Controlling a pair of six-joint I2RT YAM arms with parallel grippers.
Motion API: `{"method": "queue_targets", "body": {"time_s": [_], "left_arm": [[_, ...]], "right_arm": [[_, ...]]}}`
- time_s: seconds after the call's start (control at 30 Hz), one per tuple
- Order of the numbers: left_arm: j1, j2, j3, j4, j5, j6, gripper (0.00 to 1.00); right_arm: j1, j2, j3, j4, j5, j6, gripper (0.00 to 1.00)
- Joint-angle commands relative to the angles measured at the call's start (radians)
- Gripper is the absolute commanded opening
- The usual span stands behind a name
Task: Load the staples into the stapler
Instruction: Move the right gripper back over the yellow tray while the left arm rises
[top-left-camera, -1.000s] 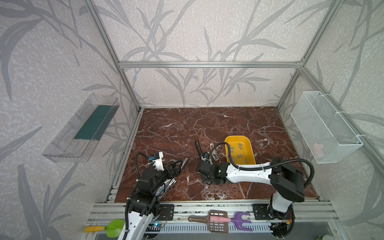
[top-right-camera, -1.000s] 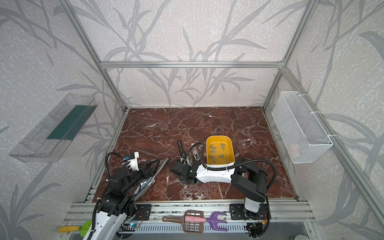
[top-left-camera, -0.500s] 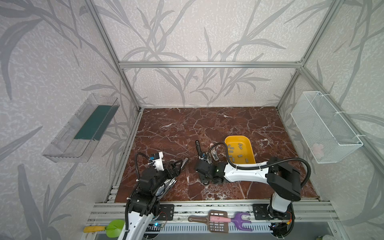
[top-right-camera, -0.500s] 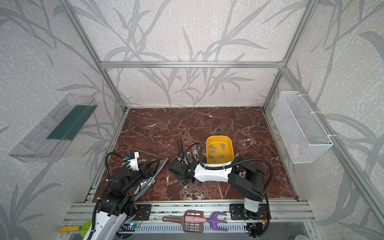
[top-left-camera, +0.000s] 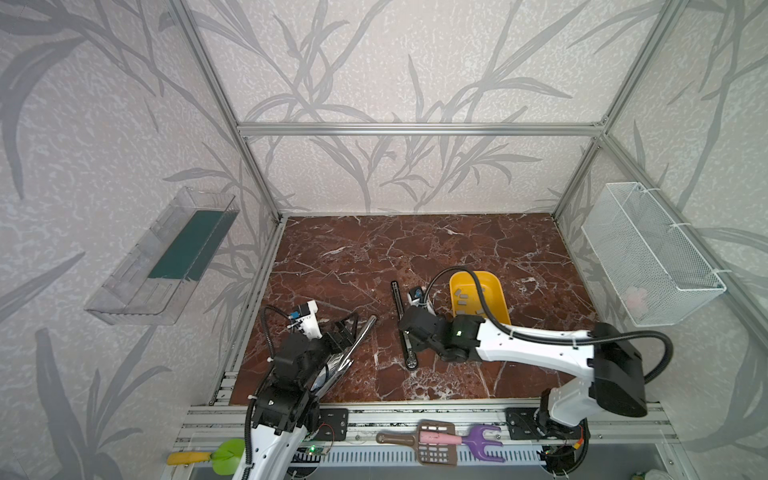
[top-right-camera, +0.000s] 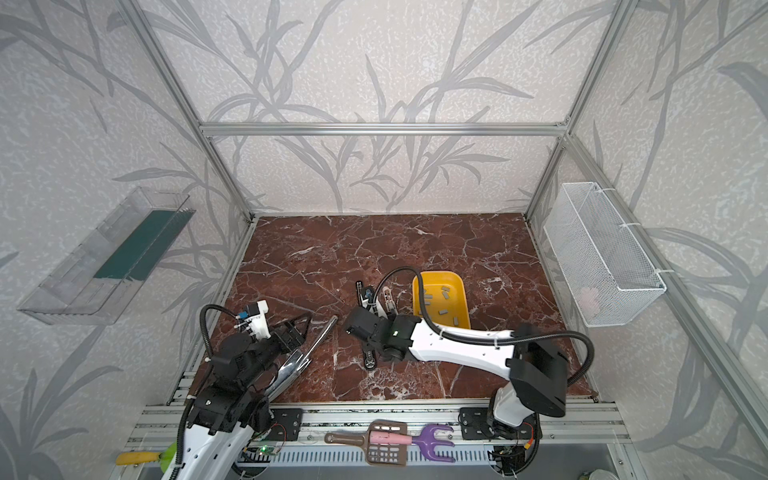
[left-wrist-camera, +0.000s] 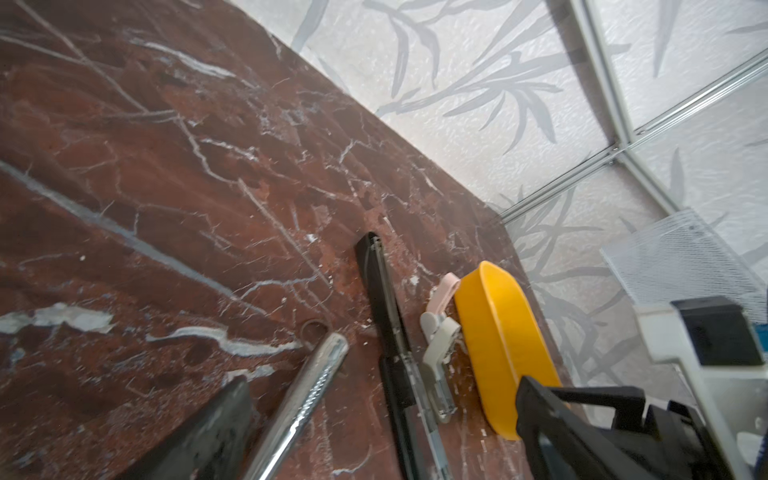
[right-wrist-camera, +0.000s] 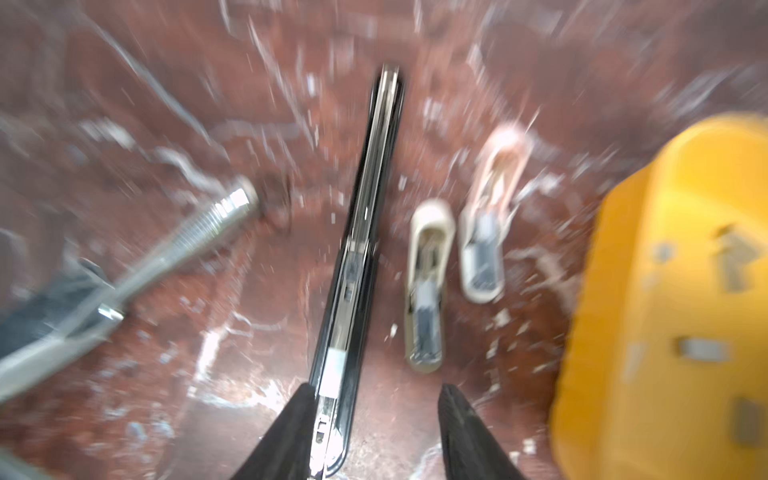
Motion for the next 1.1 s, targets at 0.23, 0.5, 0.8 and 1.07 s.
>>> {"method": "queue_targets", "body": {"time_s": [0.23, 0.5, 0.8, 1.07], "left_arm": [[0.002, 0.55, 0.288, 0.234, -0.114, 0.169, 0.99], [0.011, 0.853, 0.345, 0.435, -0.229, 0.355, 0.99], [0.023, 1.073, 0.328, 0.68, -0.241, 0.565, 0.99], [0.052, 1.166, 0.347, 0.783, -0.225, 0.577, 0.99]], "right_arm": [[-0.395, -0.155, -0.017, -0.139, 0.007, -0.134, 0.45], [-0.481, -0.149, -0.074, -0.084, 0.002, -0.177, 0.38], [-0.586, 0.001, -0.045, -0.075, -0.073, -0.199, 0.3], [-0.661, 0.177, -0.007, -0.058, -0.158, -0.253, 0.3]]}}
